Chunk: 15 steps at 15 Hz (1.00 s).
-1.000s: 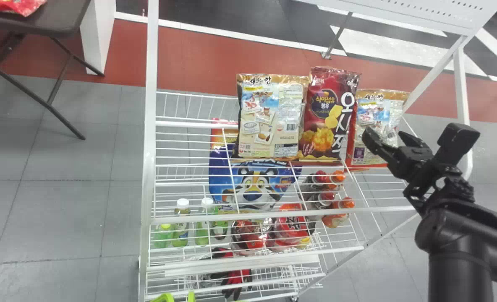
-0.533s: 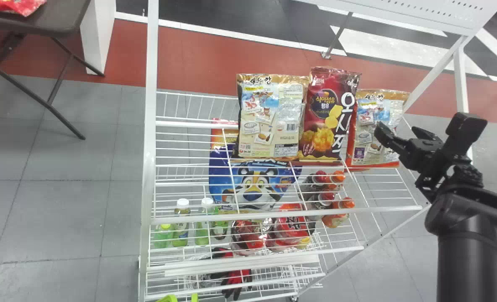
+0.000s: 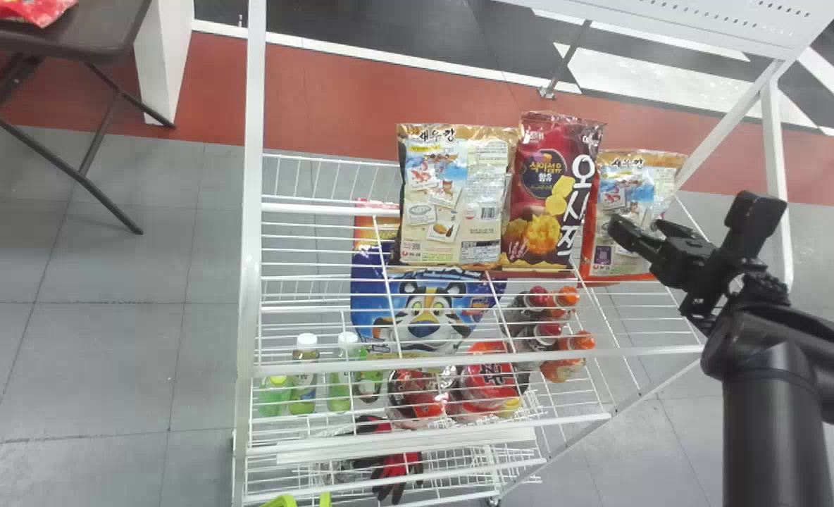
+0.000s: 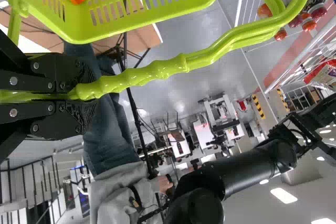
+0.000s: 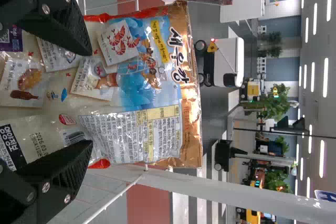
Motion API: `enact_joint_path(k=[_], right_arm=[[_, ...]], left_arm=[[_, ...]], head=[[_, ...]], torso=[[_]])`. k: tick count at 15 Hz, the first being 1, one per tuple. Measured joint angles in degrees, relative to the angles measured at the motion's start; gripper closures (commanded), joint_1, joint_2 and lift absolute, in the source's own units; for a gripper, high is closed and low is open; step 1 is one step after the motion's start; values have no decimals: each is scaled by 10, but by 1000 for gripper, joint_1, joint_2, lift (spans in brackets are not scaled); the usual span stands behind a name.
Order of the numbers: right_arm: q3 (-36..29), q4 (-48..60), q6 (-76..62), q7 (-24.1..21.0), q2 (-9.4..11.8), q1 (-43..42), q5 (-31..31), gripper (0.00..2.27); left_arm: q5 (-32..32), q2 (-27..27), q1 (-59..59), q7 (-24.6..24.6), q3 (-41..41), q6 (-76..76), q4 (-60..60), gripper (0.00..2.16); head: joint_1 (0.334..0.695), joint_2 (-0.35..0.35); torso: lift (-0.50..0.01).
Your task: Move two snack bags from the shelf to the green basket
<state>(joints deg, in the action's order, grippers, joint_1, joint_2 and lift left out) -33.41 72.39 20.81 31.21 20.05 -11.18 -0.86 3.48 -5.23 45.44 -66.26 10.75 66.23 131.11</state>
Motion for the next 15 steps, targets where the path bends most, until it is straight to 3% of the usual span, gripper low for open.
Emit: enact_joint_path(k=[5,8,15], right_arm=[[7,-4,-18,-79,-7,1,1,2250],[1,2,-25,-92,-11,11,11,2250],[-15,99,-9,-114,-42,63,56,2250]], left_arm=[[0,0,-1,1,-1,0,-2,2145],[1,0,-2,1,-2,0,-4,2145],[5,0,-2,-5,-8,0,-3,2145]], head=[[695,-350],[695,-350],[695,-350]], torso=[[-16],[-16],[-16]])
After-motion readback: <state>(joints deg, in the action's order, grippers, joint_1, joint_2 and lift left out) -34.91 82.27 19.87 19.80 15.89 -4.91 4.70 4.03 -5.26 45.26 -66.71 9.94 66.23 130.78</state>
